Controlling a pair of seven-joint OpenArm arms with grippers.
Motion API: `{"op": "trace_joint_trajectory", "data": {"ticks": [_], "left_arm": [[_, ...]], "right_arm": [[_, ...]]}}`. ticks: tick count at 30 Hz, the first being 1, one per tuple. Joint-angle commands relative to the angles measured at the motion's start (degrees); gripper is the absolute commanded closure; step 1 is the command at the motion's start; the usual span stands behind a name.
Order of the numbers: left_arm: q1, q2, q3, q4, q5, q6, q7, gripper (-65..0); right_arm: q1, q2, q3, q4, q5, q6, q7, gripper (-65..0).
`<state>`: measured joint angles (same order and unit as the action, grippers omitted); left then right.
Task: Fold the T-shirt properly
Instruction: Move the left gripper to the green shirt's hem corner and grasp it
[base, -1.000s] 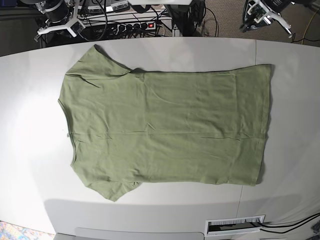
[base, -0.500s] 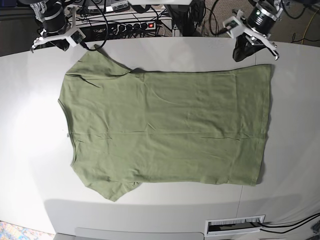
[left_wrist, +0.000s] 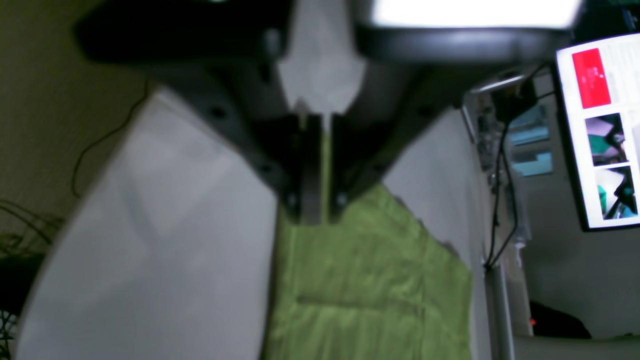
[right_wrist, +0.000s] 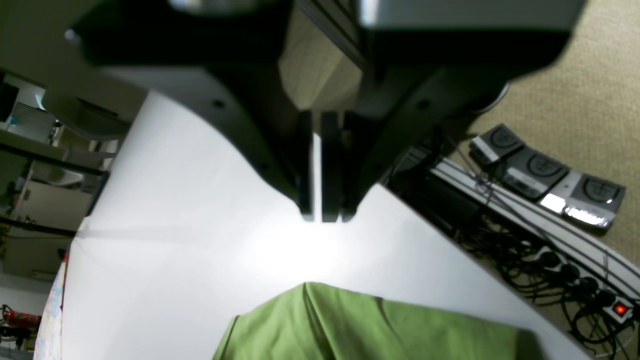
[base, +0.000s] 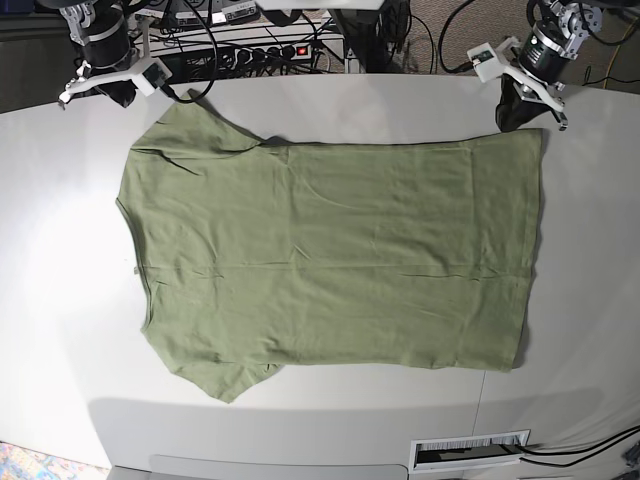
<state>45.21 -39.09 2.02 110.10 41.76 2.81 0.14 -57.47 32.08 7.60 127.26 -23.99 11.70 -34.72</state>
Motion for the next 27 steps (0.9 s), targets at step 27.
{"op": "trace_joint_trajectory", "data": {"ticks": [27], "left_arm": [[-6.4, -3.6, -0.3, -11.2, -4.5, -4.2, -7.7, -21.6]], "right_arm": [[-0.5, 0.5, 0.4, 1.3, -1.4, -0.7, -0.2, -3.7]]}}
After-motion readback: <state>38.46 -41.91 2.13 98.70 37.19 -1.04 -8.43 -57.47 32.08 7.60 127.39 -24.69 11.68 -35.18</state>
